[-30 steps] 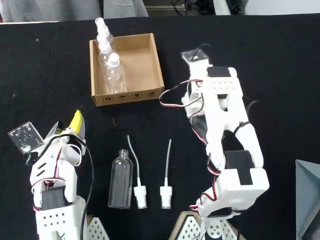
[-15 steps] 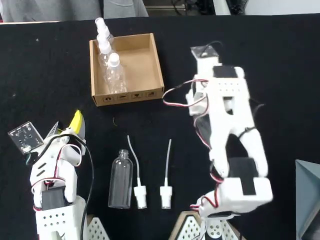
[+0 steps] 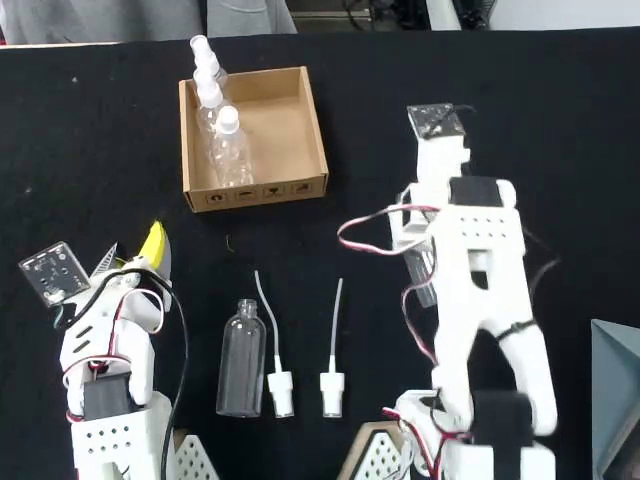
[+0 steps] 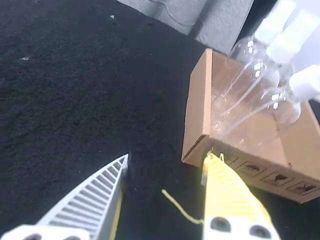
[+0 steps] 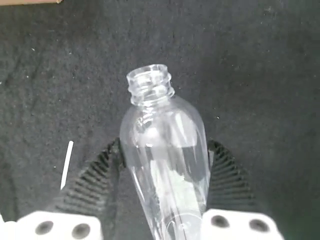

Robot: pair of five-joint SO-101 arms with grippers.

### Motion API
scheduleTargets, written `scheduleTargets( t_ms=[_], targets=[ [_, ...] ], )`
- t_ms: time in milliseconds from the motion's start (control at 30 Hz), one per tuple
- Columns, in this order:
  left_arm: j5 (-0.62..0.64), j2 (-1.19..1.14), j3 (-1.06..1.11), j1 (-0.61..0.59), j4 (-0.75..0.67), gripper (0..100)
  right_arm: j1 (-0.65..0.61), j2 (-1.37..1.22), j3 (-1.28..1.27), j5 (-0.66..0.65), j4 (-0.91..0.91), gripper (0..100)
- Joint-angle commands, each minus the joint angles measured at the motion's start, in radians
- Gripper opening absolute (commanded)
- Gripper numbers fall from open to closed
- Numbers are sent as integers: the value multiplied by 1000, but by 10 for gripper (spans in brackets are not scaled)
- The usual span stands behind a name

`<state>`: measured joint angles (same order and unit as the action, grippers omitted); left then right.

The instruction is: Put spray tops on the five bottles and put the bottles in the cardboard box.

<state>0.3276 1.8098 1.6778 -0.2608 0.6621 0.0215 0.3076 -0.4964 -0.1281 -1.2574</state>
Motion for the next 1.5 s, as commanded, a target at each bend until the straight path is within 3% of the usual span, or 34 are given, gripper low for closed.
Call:
scheduleTargets(
  t_ms=[0, 233, 467, 700, 933, 1133, 1467],
  targets=[
    [-55, 11, 24, 10, 5, 220, 31, 120, -15, 12, 32, 141],
    [-71, 11, 24, 10, 6, 220, 31, 246, -74, 18, 32, 141],
    [-221, 11, 13, 10, 17, 220, 32, 332, -150, 64, 97, 141],
    [-331, 11, -226, 24, 281, 220, 34, 371, -199, 69, 141, 141],
    [-427, 9, -409, 151, 474, 220, 107, 371, -199, 92, 146, 141],
    [-471, -5, -478, 245, 552, 220, 112, 364, -202, 132, 160, 141],
    [-476, -367, -690, 443, 629, 220, 114, 366, -202, 132, 160, 141]
  ],
)
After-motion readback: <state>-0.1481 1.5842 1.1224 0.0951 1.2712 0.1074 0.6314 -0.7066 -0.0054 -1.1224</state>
